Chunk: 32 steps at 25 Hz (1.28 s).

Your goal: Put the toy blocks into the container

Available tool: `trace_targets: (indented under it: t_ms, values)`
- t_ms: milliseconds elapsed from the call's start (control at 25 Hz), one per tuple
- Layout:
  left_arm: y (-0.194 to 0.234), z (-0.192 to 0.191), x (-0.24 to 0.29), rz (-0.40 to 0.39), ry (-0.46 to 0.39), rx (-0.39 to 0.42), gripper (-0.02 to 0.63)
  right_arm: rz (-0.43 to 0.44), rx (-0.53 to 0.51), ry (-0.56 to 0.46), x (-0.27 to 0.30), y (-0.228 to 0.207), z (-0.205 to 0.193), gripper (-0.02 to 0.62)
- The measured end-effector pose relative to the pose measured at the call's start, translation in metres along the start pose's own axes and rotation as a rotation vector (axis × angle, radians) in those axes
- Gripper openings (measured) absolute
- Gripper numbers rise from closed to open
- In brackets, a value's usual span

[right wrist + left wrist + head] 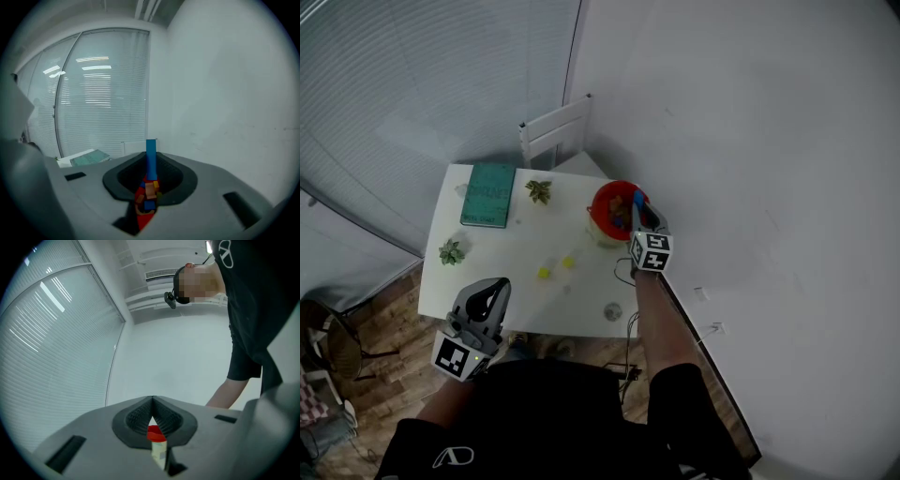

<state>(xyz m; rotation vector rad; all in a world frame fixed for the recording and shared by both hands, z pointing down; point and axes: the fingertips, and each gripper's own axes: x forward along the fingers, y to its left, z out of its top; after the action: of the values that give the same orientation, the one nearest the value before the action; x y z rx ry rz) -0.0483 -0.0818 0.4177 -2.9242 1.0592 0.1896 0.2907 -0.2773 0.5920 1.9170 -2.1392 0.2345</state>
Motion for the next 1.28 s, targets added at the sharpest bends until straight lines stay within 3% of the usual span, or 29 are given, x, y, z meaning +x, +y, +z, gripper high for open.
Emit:
trace_targets:
  t_ms: [120,200,240,560,920,1280]
  values:
    - [0.000,-0.001,0.000,0.000,0.003,0.001,0.005,0.011,0.025,0.012,0.006,-0.002,-0.003,0.068]
    - [0.000,-0.001,0.000,-0.001,0.003,-0.001,0.005,0.022,0.042,0.013,0.012,-0.001,-0.003,0.245]
    - [0.000,-0.001,0.000,-0.002,0.001,-0.001,0.005,0.026,0.048,0.011,0.012,-0.001,-0.001,0.259]
    - [-0.003,0.002,0.002,-0.008,-0.007,-0.003,0.005,0.092,-0.027,-0.123,-0.017,0.024,0.056,0.230]
    - [-0.003,0.007,0.007,-0.026,-0.027,0.002,0.005,0.227,-0.097,-0.361,-0.122,0.093,0.135,0.206]
    - [-0.004,0.012,0.012,-0.053,-0.040,0.004,0.005,0.315,-0.053,-0.449,-0.214,0.154,0.153,0.198]
